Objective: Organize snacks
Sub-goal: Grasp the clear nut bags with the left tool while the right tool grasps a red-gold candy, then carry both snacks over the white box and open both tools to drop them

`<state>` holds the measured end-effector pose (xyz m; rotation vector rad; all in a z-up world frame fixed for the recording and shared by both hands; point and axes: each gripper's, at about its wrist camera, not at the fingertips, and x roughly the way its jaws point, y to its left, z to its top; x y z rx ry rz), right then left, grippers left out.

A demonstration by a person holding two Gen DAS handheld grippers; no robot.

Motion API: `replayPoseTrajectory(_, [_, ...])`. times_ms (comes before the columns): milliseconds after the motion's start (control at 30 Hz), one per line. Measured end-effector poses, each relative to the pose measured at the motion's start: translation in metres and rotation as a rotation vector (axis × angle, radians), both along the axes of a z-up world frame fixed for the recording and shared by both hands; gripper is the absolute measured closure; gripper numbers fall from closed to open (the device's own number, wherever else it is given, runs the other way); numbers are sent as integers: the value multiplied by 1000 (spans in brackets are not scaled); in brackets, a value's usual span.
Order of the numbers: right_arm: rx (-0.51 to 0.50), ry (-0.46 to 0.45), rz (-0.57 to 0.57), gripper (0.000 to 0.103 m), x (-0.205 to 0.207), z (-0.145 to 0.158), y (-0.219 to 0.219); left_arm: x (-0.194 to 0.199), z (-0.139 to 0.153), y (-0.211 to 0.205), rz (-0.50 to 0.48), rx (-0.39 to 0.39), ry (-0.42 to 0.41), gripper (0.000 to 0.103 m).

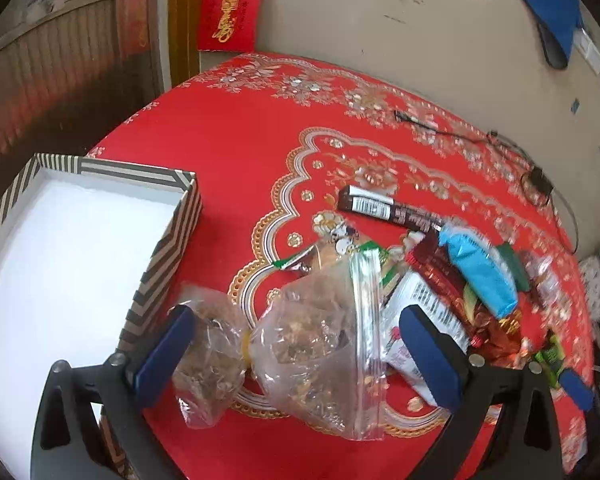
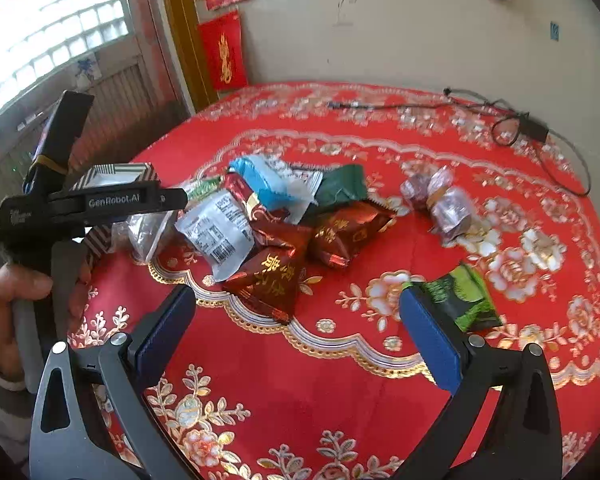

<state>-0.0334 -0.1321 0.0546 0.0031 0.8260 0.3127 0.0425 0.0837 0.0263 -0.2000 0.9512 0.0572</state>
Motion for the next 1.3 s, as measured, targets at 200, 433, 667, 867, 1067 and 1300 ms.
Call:
replayPoseTrajectory(200, [79,69,-29,1,25,-9,3,-2,5,5,16,9,-26,0])
replayPoseTrajectory(433, [112,134,-10,33,50,-25,15,4,-7,5,7,58,12,0])
replayPoseTrajectory(667, [74,132,63,64,46,-34,23,-5,-3,0,-33,78,-28,34])
replayPoseTrajectory(867, [65,120,90,69,39,-33,20,-17,4,-2,-101,76,-57,66])
replayPoseTrajectory(1067, [64,107,103,70,23,-30,20,-33,11,-1,-135,41,-61,75])
replayPoseTrajectory(1300, [86,72,101,70,5,-16,17,-51,25,1,-173,11,-89,78])
